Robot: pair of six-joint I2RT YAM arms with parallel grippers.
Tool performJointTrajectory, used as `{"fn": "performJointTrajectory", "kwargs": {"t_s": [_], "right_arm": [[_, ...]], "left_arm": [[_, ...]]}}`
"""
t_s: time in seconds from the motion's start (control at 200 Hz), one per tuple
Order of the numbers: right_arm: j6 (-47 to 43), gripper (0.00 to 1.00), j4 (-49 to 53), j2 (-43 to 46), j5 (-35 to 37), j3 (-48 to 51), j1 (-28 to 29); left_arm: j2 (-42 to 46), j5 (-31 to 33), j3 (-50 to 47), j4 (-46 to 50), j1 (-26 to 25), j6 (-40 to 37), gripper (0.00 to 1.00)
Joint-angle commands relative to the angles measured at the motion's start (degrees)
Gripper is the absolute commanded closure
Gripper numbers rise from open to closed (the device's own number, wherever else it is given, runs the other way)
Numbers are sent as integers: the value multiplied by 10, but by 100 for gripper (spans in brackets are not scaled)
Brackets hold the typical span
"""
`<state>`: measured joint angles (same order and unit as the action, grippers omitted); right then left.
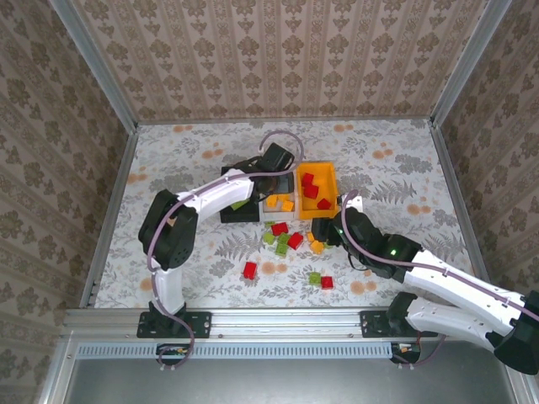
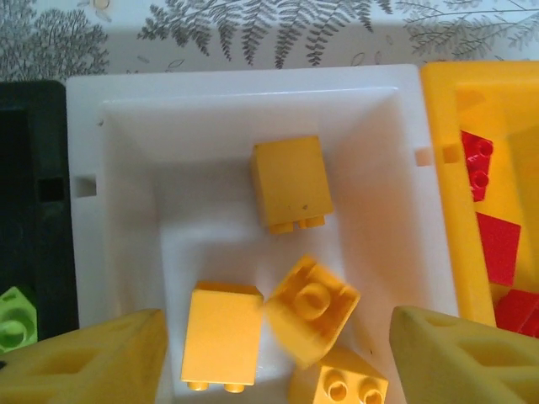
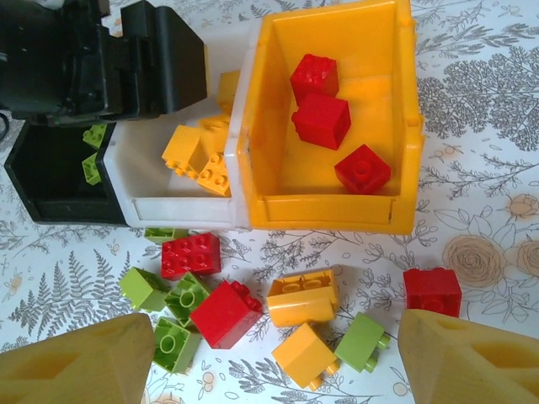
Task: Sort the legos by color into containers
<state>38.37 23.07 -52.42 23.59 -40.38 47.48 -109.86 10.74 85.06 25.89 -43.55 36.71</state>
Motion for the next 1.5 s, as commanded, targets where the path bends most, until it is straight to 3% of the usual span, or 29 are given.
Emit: {"fn": "performJointTrajectory", "kwargs": {"t_s": [0.0, 0.175, 0.395, 0.635, 1.04, 1.255, 1.495], "right_arm": [[13, 21, 26, 8, -9, 0, -4], [24, 21, 42, 8, -18, 7, -4], [33, 21, 31, 18, -32, 30, -4], [37, 21, 22, 18, -32, 37, -4], [31, 22, 41, 44, -15, 34, -5], [34, 21, 52, 71, 1, 42, -5], [46, 21, 64, 92, 25, 60, -7]], "left_arm": [[56, -6, -6, 16, -10, -8, 22], [190, -15, -133, 0, -46, 4, 14], [339, -15, -323, 52, -96, 40, 13], [392, -7, -445, 57, -165, 92, 20], [270, 8, -431, 31, -198, 100, 41], [261, 9, -402, 40, -206, 93, 56], [239, 5, -318, 16, -197, 50, 65]]}}
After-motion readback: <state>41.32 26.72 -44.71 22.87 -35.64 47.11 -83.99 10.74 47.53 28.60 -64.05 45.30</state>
